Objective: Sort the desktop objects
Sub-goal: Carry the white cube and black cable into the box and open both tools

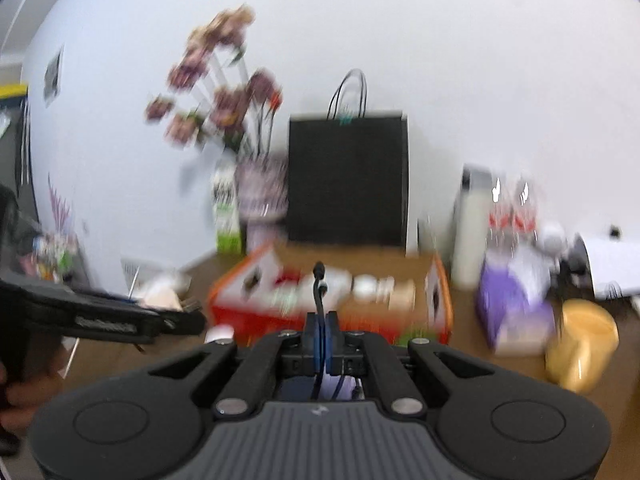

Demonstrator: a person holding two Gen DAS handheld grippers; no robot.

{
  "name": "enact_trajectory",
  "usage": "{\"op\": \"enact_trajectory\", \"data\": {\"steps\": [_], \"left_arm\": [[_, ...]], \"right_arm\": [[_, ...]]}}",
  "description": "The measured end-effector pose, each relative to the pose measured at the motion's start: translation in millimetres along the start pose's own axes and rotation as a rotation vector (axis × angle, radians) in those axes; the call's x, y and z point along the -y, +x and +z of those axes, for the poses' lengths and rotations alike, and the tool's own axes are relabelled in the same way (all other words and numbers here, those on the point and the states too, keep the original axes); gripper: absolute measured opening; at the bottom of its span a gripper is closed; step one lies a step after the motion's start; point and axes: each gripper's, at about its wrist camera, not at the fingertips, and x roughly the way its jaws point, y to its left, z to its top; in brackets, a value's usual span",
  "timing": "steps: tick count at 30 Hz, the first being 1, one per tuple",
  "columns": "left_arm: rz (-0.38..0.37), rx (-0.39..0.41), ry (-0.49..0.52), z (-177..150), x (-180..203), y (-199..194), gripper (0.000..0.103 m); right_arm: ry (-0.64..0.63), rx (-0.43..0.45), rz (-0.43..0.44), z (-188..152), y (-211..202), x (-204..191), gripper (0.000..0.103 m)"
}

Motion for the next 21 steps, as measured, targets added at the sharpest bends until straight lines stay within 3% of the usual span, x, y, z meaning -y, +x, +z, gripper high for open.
{"op": "enact_trajectory", "data": {"steps": [4, 6, 8, 11, 13, 14, 17, 18, 19, 21], "left_arm": [[0.029, -0.044, -0.072, 61, 5, 84, 0.053], [0.069, -0.062, -0.025, 73, 12, 132, 0.053], [0.093, -0.104, 0.032, 72, 17, 183, 0.053], [0.147, -0.269, 0.062, 61, 15, 254, 0.053], [0.183, -0.221, 0.140, 58, 21, 267, 0.042], [0.207, -0.224, 0.171, 57, 24, 271, 0.043], [0.224, -0.215, 0.170, 53, 22, 274, 0.055], [0.221, -0.214, 0.144, 53, 18, 275, 0.057], [0.218, -0.214, 0.110, 56, 12, 275, 0.066], [0.206, -0.233, 0.088, 59, 6, 278, 0.070]], "right_arm": [[0.021, -0.015, 0.009, 67, 86, 31, 0.001], [0.021, -0.078, 0.009, 83, 146, 50, 0.002], [0.021, -0.169, 0.013, 77, 204, 70, 0.002], [0.061, -0.332, -0.046, 51, 285, 99, 0.002], [0.068, -0.388, -0.067, 38, 314, 111, 0.002], [0.055, -0.402, -0.091, 33, 322, 112, 0.002], [0.028, -0.461, -0.159, 21, 338, 113, 0.016], [0.027, -0.493, -0.160, 19, 343, 113, 0.024], [0.030, -0.505, -0.153, 19, 345, 111, 0.031], [0.021, -0.516, -0.162, 15, 342, 107, 0.038]]}}
